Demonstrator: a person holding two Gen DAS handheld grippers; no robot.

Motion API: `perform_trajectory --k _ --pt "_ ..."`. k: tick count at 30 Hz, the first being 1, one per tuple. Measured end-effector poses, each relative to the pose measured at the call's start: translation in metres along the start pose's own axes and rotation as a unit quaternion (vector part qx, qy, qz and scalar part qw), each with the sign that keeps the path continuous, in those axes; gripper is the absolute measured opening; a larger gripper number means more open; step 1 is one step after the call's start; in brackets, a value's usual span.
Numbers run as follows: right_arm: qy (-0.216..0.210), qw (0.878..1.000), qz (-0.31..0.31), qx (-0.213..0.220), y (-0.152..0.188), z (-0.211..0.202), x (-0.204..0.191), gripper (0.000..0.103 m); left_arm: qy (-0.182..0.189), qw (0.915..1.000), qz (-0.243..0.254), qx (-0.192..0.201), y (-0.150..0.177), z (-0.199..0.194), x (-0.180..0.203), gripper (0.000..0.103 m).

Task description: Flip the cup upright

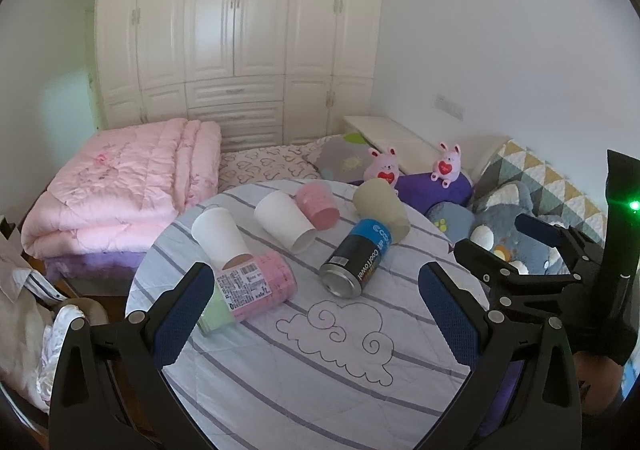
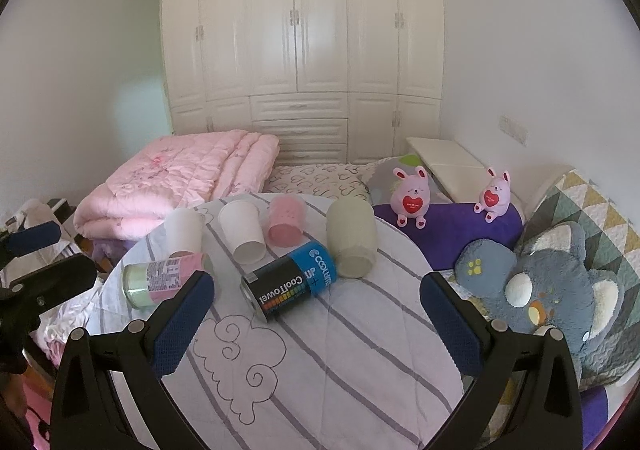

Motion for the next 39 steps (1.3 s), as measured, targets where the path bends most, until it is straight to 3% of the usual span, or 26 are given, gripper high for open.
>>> perform_trajectory --k 23,28,39 --pt "0.000 1.000 -0.005 -0.013 -0.008 0.013 -0.003 0.103 0.000 0.9997 -0.019 -0.013 -0.010 0.014 -0.015 0.103" --pt "-0.002 1.000 -0.010 -0.014 -0.019 0.024 -0.003 0.103 0.010 0.9992 -0.031 -0.022 -0.024 0.022 -0.022 0.103" --pt "-0.010 0.999 -0.029 -0.028 -0.046 0.062 -0.011 0.103 -0.009 0.9979 -0.049 -0.041 -0.052 0.057 -0.033 0.103"
Point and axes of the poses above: each gripper's, at about its wrist camera, not at the fingertips, and z roughly the way its jaws point, x to its right, y to its underside, the point moved 6 cm from there along z, roughly the way its jaws point, and after that the axes turned 12 degrees about -x, right-handed, at the moved point
